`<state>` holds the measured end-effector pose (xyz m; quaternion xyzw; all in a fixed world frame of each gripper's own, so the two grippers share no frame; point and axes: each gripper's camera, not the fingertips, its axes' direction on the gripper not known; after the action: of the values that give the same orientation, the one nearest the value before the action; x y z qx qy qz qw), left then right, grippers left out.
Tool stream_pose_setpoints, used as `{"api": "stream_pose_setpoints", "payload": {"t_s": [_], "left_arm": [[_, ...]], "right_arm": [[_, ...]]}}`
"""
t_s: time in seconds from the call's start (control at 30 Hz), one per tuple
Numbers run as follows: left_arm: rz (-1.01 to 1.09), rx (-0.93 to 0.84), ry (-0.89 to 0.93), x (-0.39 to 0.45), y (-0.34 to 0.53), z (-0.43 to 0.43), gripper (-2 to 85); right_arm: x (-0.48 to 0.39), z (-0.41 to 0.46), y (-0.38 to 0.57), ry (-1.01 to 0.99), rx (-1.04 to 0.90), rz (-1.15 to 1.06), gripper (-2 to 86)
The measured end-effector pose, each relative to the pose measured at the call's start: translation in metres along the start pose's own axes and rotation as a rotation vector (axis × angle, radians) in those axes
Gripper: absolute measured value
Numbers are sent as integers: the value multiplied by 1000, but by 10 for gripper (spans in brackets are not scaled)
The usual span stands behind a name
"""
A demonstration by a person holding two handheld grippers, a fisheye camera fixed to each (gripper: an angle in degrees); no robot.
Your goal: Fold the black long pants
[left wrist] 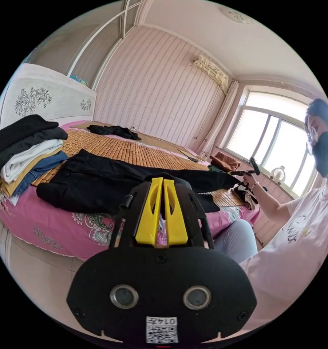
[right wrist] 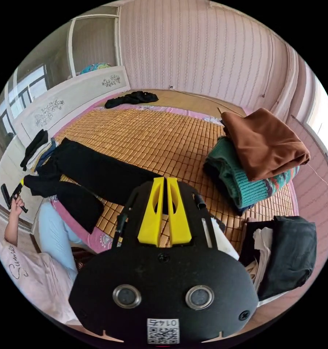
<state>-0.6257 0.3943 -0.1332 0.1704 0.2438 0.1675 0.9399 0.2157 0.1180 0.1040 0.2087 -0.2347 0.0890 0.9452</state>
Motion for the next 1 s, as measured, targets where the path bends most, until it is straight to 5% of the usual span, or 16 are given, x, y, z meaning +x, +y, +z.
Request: {"api": "stream_pose_setpoints", "payload": {"t_s": [0.1, 0.43, 0.7, 0.87, 1.0], "left_arm": [[47, -22, 8, 9, 6, -3, -8], [307, -128, -243, 54, -39, 16, -5], [419, -221, -61, 99, -84, 228, -2], [381, -337, -12, 115, -79, 357, 6], [351, -430, -29, 119, -72, 428, 27]], "right_arm": [[41, 32, -26, 36, -63, 198, 31], [91, 60, 74, 57, 172, 565, 87], [127, 111, 63, -145, 112, 577, 100], [117, 119, 53, -166, 84, 509, 8], [107, 97, 52, 38, 125, 441, 10]]}}
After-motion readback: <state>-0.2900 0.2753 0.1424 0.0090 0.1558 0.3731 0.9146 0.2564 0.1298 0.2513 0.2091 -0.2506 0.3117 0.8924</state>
